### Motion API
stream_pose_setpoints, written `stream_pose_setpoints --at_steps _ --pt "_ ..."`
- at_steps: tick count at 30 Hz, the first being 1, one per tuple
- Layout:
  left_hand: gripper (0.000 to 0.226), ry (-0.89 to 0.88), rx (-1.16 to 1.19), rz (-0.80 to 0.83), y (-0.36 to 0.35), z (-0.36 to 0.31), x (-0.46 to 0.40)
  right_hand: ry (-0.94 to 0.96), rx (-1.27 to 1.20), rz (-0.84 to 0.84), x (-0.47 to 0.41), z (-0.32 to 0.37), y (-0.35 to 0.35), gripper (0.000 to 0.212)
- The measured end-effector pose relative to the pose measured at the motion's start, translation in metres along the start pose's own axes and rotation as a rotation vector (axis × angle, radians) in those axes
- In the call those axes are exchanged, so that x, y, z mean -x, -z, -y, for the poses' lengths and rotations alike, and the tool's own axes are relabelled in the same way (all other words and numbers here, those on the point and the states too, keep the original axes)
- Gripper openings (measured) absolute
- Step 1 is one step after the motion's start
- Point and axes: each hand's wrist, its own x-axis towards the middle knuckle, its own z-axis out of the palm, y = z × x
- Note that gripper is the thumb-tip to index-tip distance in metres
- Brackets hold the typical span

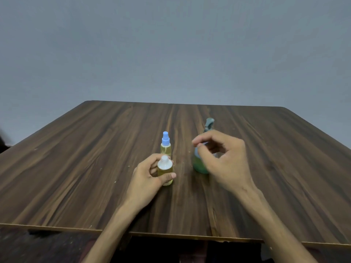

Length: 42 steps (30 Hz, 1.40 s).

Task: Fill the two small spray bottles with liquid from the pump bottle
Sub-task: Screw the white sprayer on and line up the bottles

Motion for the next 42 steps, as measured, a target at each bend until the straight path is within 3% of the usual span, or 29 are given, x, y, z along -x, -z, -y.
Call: stream_pose_setpoints --at_steps 7,10,19,26,29,34,38,42 --pt "0.043 -0.047 -0.133 -0.096 0.034 -0.001 0.020 -0.015 0.397 0.572 -0.009 -0.006 -0.071 0.042" --pt "0.044 -0.063 -0.190 -0.123 0.043 -0.001 0.025 -0.030 0.437 0.695 -0.014 -0.009 -0.093 0.028" --pt "0.048 -0.004 -0.142 -0.187 0.046 0.002 0.025 0.067 0.615 0.813 -0.023 -0.015 -0.114 0.010" --pt "0.048 -0.012 -0.129 -0.234 0.046 0.003 0.027 0.160 0.683 0.844 -0.025 -0.022 -0.116 0.007" --pt "0.048 -0.020 -0.099 -0.292 0.047 0.000 0.029 0.216 0.635 0.790 -0.026 -0.029 -0.117 0.004" --pt "0.050 0.006 -0.021 -0.371 0.051 0.001 0.029 0.185 0.326 0.486 -0.030 -0.031 -0.117 0.013" --pt "0.048 0.025 -0.030 -0.369 0.050 0.002 0.028 -0.009 -0.083 0.235 -0.039 -0.010 -0.110 0.015" --pt "0.048 0.038 -0.045 -0.343 0.047 0.001 0.025 -0.190 -0.436 0.129 -0.044 0.006 -0.092 0.017"
